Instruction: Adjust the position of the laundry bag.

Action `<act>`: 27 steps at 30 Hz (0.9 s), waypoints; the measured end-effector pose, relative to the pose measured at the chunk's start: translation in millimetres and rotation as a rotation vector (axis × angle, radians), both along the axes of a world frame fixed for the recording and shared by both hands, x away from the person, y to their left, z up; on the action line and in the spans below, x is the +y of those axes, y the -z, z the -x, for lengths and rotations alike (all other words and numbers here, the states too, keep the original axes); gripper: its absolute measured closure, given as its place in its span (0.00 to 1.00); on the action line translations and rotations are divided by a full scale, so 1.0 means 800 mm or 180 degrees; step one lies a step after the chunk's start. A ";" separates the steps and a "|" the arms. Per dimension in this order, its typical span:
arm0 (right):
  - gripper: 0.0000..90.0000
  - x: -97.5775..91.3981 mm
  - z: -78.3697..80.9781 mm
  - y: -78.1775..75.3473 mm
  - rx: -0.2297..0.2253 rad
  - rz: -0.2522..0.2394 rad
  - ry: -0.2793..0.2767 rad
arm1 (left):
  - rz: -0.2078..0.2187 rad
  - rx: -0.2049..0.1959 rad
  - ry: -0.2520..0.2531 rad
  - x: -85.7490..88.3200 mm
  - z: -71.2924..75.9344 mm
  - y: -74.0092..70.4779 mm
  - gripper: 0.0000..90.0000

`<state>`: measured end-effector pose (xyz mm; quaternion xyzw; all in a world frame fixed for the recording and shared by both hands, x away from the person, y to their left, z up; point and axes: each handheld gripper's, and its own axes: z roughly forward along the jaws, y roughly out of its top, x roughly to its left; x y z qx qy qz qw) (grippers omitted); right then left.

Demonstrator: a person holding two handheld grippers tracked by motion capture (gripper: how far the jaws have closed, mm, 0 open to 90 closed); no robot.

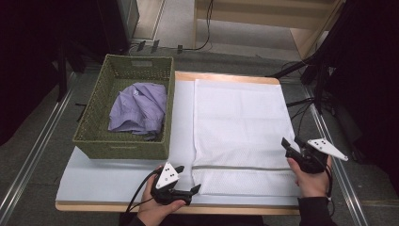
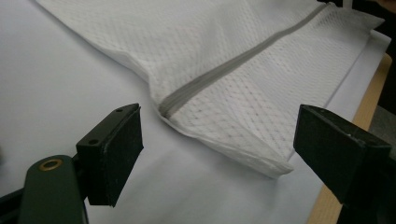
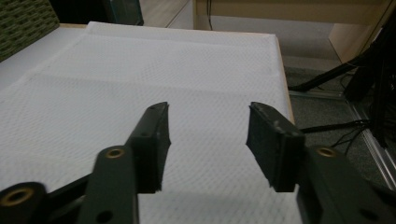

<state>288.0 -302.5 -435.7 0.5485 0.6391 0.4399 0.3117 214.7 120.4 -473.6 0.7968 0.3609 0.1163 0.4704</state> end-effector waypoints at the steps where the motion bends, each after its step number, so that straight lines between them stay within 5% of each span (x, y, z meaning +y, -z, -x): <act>1: 0.61 -0.006 -0.006 0.000 0.0013 -0.0010 -0.0001 | -0.0039 0.0020 0.0008 -0.005 0.001 0.001 0.19; 10: 0.74 -0.050 -0.056 0.012 0.0344 0.0091 0.0062 | -0.0175 0.0208 -0.0058 -0.034 -0.001 0.015 0.33; 20: 0.68 -0.068 -0.113 0.043 0.0829 0.0142 0.0185 | -0.0277 0.0124 -0.0171 -0.035 0.003 0.014 0.47; 27: 0.66 -0.068 -0.132 0.058 0.1044 0.0192 0.0168 | -0.0331 0.0048 -0.0203 -0.036 0.005 0.016 0.63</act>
